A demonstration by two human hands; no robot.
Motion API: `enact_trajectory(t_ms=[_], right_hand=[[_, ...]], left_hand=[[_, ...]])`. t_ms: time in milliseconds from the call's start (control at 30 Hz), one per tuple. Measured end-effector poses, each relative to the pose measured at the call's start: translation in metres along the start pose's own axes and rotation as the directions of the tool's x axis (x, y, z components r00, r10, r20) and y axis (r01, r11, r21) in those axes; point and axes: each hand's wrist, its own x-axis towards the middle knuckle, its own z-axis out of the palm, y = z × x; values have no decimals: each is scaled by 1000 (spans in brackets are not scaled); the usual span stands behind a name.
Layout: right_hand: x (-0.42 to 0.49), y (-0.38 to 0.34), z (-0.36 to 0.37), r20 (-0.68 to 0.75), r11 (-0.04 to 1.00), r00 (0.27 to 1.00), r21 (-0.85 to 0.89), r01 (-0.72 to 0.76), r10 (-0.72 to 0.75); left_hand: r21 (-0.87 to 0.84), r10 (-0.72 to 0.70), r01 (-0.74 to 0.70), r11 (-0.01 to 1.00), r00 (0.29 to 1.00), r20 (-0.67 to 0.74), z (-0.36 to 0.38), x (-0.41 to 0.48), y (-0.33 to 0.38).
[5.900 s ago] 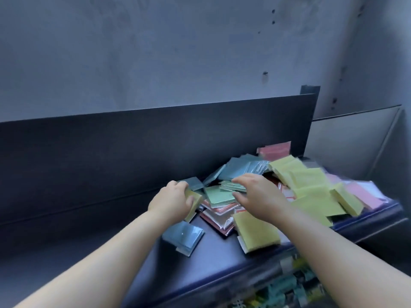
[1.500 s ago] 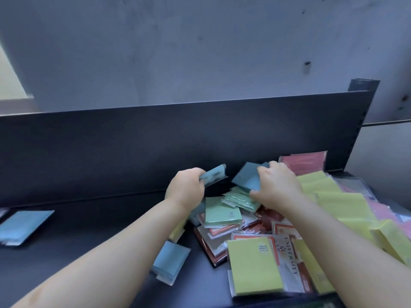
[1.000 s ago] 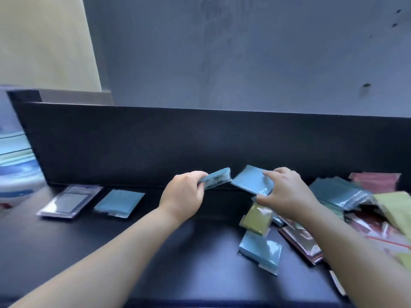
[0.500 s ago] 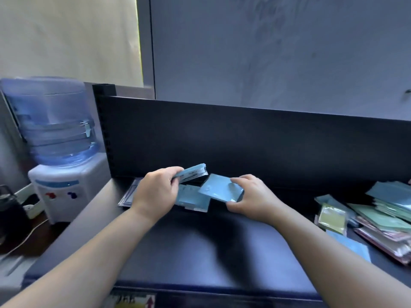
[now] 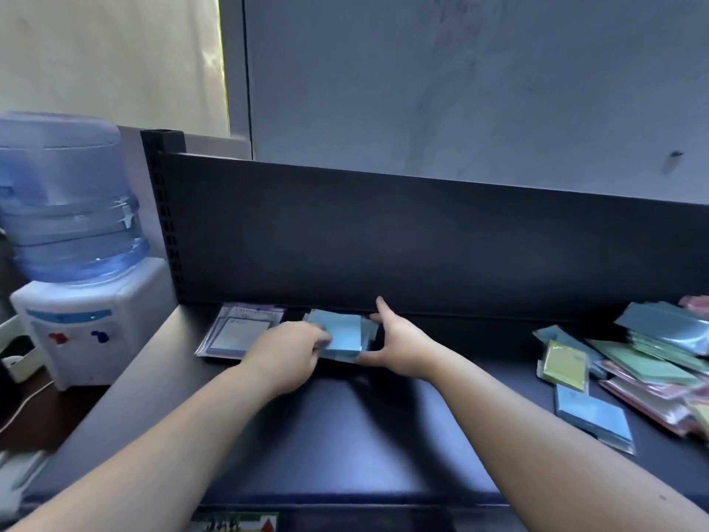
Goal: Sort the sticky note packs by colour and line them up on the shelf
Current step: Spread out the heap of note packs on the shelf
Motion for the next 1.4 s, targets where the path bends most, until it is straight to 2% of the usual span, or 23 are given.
enact_trajectory(t_ms=[33, 67, 167, 267, 367, 500, 800, 967, 1067, 1200, 1400], right_hand=[[-4, 5, -3, -11, 1000, 1000, 4, -1, 1], [-8, 10, -7, -24, 1000, 1000, 4, 0, 0], [-25, 28, -22, -61, 999, 998, -37, 4, -6], [-46, 50, -42, -124, 995, 992, -101, -3, -9], [-71, 80, -66, -193, 985, 981, -170, -33, 0], [-108, 129, -106, -281, 959, 959, -265, -100, 23], [-200, 252, -198, -399, 938, 909, -253, -235, 120], [-237, 311, -240, -397, 926, 904, -257, -276, 159], [-250, 337, -260, -394, 926, 902, -245, -286, 174], [-255, 360, -277, -399, 923, 900, -249, -293, 178], [-243, 379, -294, -396, 933, 903, -230, -276, 169]], left_hand=[[38, -6, 4, 999, 998, 66, 1, 1, 3], [62, -7, 3, 998, 998, 66, 2, 3, 7], [87, 1, 9, 996, 994, -113, -1, 11, 28], [34, 76, -71, 997, 980, -183, -3, 23, 65], [-40, 154, -163, 986, 974, -169, 2, 34, 112], [-41, 232, -238, 970, 966, -112, 21, 52, 180], [-48, 315, -318, 947, 948, -49, 62, 90, 351], [-70, 301, -300, 952, 954, 4, 86, 107, 427], [-112, 249, -241, 964, 966, 69, 101, 119, 458], [-138, 163, -143, 980, 976, 146, 111, 142, 483], [-95, 89, -72, 993, 977, 193, 122, 185, 503]])
